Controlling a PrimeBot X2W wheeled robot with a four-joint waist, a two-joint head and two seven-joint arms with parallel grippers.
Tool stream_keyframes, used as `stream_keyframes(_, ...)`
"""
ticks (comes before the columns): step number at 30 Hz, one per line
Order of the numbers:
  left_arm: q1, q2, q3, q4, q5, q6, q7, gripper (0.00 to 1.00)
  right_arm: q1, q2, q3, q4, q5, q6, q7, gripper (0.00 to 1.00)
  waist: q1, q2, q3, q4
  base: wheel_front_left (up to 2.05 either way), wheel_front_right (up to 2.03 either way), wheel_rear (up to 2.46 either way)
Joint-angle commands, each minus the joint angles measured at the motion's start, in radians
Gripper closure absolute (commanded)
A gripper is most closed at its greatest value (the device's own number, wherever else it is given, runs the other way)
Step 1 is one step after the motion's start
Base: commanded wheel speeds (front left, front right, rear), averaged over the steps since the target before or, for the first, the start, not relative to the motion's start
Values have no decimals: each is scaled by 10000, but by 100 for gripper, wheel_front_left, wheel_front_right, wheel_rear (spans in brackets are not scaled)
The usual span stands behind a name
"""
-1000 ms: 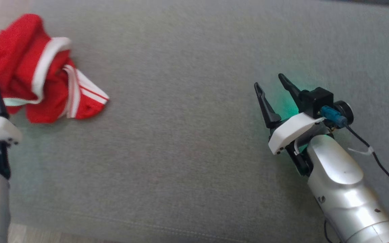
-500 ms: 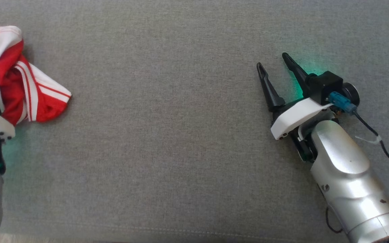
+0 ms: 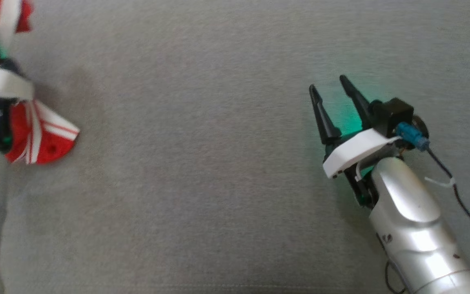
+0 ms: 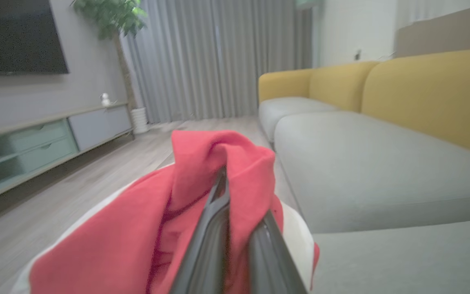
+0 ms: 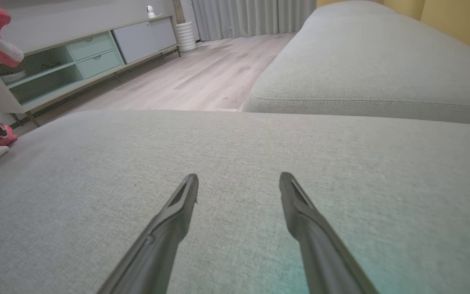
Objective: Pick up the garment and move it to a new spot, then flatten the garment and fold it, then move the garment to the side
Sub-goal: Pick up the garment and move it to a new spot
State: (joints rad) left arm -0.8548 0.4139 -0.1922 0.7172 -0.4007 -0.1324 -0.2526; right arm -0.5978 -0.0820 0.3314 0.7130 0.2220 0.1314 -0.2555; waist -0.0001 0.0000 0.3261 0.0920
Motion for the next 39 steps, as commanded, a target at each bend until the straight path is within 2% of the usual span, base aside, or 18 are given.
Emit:
stream_keyframes(1, -245, 385, 106, -541, 43, 18, -89, 100, 133, 195, 90, -326, 93, -7, -63, 0, 1, 0, -339, -414, 0, 0, 0)
stream_keyframes(9, 330, -548, -1174, -2402, -424, 18, -90, 100, 634, 309, 120, -560, 523, -7, -63, 0, 1, 0, -941, -1892, 0, 0, 0)
stream_keyframes(18, 1343, -1935, -3328, -2795, -1041, 18, -91, 100, 973, 315, 749, -813, 1204, -7, -63, 0, 1, 0, -1130, -3347, 0, 0, 0)
stream_keyframes(24, 2020, -2734, -4318, -2594, -1247, 18, -91, 100, 1013, 316, 855, -895, 1280, -7, -63, 0, 1, 0, -1167, -3911, 0, 0, 0)
stream_keyframes(30, 2477, -3013, -4717, -2174, -1119, 18, -91, 100, 1039, 316, 858, -910, 1252, -7, -63, 0, 1, 0, -1162, -4081, 0, 0, 0)
stream_keyframes(31, 2510, -3036, -4680, -2089, -1108, 18, -91, 93, 1034, 317, 834, -909, 1246, -7, -63, 0, 1, 0, -1146, -4067, 0, 0, 0)
stream_keyframes(32, 2531, -3045, -4622, -2025, -1080, 18, -91, 35, 1021, 317, 805, -909, 1236, -7, -63, 0, 1, 0, -1117, -4040, 0, 0, 0)
stream_keyframes(33, 2531, -3045, -4622, -2025, -1080, 18, -91, 35, 1021, 317, 805, -909, 1236, -7, -63, 0, 1, 0, -1117, -4040, 0, 0, 0)
stream_keyframes(34, 2549, -3015, -4587, -1904, -1033, 18, -91, 0, 998, 317, 787, -907, 1230, -7, -63, 0, 1, 0, -1100, -4014, 0, 0, 0)
stream_keyframes(39, 2736, -2907, -4136, -1699, -868, 17, -91, 0, 983, 317, 666, -875, 1188, -7, -63, 0, 1, 0, -1193, -3769, 0, 0, 0)
